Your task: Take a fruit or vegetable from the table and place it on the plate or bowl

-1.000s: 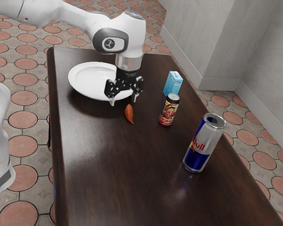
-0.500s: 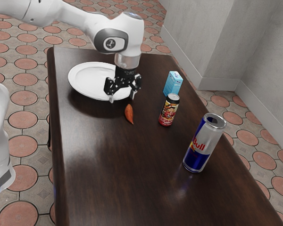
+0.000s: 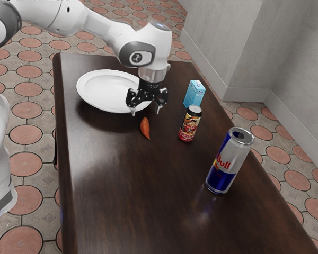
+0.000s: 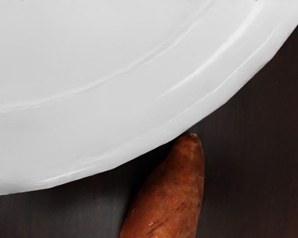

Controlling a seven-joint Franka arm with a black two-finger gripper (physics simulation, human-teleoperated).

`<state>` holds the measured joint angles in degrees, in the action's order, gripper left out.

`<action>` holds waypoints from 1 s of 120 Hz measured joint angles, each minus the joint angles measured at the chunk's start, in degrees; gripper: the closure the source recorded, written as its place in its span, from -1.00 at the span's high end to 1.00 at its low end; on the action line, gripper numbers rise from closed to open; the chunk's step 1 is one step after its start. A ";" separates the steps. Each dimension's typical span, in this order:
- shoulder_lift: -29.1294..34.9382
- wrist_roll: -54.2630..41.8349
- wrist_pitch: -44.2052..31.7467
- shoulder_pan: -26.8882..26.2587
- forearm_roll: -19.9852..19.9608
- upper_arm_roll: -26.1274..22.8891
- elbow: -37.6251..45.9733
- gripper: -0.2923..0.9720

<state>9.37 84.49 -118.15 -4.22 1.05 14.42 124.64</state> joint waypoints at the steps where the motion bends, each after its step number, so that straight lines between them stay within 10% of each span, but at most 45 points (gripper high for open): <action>1: -0.15 -0.28 -0.07 0.02 0.03 0.00 -0.08 0.53; 120: -3.01 -13.41 -4.80 -0.32 -1.40 -0.50 0.55 0.54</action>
<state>6.36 71.08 -122.96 -4.55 -0.35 13.91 125.19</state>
